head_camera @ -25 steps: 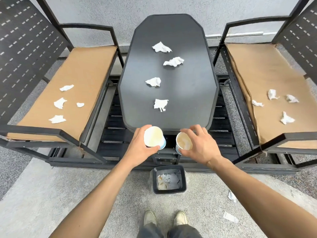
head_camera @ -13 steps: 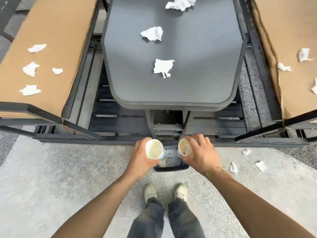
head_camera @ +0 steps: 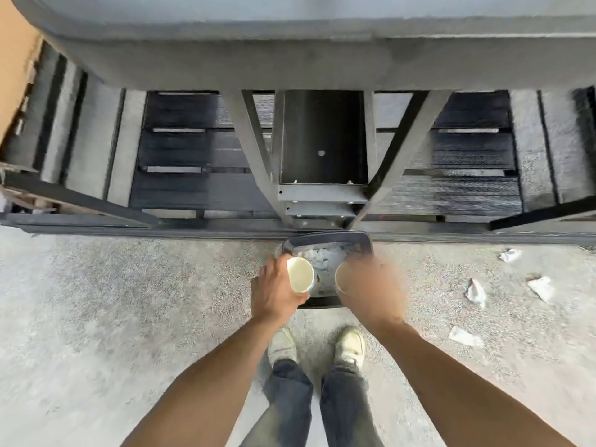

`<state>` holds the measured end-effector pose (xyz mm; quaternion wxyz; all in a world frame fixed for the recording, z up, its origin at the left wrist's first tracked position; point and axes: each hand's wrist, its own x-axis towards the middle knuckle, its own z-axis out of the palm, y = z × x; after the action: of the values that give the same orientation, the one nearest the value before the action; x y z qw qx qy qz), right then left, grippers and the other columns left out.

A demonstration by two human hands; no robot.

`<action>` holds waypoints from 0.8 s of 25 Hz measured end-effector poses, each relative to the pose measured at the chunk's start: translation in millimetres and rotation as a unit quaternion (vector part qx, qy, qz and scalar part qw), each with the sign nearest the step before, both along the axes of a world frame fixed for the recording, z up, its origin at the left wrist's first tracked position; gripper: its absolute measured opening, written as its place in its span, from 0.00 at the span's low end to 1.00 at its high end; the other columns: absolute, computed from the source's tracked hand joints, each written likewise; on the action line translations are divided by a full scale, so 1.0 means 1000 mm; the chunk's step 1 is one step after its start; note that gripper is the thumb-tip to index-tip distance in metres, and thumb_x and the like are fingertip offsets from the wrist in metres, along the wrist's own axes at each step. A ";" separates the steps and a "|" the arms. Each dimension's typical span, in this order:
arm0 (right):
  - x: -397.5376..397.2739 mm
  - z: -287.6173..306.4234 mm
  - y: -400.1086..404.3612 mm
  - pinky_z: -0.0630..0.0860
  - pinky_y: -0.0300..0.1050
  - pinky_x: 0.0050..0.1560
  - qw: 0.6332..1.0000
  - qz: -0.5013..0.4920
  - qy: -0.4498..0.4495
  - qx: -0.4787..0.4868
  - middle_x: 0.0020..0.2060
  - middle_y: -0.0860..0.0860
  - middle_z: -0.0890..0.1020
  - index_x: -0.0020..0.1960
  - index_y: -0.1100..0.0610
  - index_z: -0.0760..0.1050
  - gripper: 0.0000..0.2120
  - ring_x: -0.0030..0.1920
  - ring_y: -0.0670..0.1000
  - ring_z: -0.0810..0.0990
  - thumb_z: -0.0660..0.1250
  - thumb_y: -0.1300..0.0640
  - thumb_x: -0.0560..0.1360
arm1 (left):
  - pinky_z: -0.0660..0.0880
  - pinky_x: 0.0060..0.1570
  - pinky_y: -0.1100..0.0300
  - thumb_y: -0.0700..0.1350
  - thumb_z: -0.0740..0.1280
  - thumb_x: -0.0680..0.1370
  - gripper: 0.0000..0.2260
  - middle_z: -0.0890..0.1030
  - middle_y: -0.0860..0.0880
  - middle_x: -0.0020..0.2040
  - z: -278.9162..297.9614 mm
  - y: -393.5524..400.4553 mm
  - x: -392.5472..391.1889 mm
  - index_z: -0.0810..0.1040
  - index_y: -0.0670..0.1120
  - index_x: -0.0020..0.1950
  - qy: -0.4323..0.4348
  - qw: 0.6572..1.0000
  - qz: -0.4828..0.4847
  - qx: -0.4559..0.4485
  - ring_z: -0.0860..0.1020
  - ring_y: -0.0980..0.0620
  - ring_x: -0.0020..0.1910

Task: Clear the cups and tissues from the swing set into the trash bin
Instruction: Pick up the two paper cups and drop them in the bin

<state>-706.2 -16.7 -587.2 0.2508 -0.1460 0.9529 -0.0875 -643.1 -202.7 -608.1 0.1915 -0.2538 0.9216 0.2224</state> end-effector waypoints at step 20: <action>-0.010 0.030 0.008 0.74 0.51 0.60 0.999 0.016 0.021 -0.044 0.66 0.49 0.70 0.72 0.46 0.60 0.32 0.61 0.52 0.73 0.68 0.43 0.72 | 0.63 0.67 0.48 0.67 0.73 0.62 0.48 0.69 0.52 0.68 0.036 0.002 -0.008 0.54 0.57 0.75 0.012 1.000 0.009 0.005 0.67 0.50 0.68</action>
<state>-715.9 -8.9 -557.0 0.2256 -0.1737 0.9508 -0.1222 -651.4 -200.8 -572.4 0.1798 -0.2587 0.9204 0.2314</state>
